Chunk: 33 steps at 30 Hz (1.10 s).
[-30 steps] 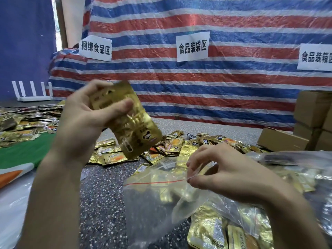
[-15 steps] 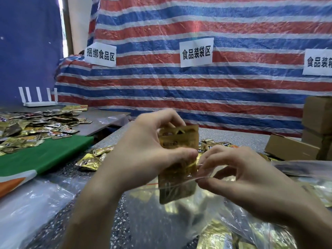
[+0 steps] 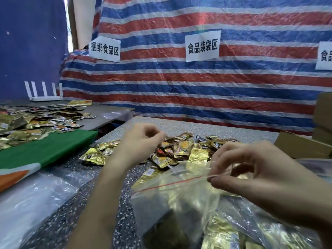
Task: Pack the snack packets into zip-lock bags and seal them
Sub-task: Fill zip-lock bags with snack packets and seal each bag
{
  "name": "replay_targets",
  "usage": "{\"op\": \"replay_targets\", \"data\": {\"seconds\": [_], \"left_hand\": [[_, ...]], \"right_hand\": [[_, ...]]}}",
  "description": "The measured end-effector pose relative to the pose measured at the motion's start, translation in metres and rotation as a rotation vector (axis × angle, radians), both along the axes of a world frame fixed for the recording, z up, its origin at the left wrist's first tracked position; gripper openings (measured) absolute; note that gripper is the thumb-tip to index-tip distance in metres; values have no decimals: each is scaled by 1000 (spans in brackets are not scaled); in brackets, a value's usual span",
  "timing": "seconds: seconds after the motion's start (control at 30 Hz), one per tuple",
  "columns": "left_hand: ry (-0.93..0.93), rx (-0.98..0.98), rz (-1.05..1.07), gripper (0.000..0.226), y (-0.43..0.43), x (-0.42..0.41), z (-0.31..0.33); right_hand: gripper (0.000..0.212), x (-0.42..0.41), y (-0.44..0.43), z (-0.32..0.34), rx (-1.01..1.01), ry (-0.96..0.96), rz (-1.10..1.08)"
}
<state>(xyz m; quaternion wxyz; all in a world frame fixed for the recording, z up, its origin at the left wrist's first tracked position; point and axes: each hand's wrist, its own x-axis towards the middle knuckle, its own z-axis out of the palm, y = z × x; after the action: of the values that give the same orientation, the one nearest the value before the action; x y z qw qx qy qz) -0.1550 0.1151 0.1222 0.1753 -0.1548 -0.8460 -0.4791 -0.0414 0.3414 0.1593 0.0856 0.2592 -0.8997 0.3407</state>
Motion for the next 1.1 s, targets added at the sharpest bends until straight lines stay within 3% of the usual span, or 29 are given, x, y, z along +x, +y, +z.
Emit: {"op": "replay_targets", "data": {"seconds": [0.17,0.27,0.37,0.47,0.57,0.7,0.77,0.87,0.93,1.03,1.1], "left_hand": [[-231,-312,78,7,11,-58,-75],[-350,-272,-2,45,29,-75,-118],[-389,-360,74,35,44,-79,-143],[-453,-165,157,44,44,-82,-154],[-542,-49,152,20,36,-84,-147],[-606,23,72,14,17,-84,-131],[-587,-21,75,6,7,-86,-126],[-443,-163,256,31,-1,-89,-129],[-465,-291,309,41,-1,-87,-139],[-512,-533,368,27,3,-84,-148],[-571,-497,399,40,0,-86,-146]], "right_hand": [[6,6,3,5,53,-63,15],[3,9,3,7,82,-111,14],[6,12,2,9,101,-129,11],[8,13,1,10,119,-140,5],[5,15,1,10,128,-153,-11],[6,15,2,10,141,-170,-23],[7,16,2,10,143,-170,-24],[9,15,0,10,148,-173,-27],[10,15,-1,10,149,-182,-25],[13,16,-2,10,152,-184,-22],[15,16,-2,10,154,-180,-24]]}}
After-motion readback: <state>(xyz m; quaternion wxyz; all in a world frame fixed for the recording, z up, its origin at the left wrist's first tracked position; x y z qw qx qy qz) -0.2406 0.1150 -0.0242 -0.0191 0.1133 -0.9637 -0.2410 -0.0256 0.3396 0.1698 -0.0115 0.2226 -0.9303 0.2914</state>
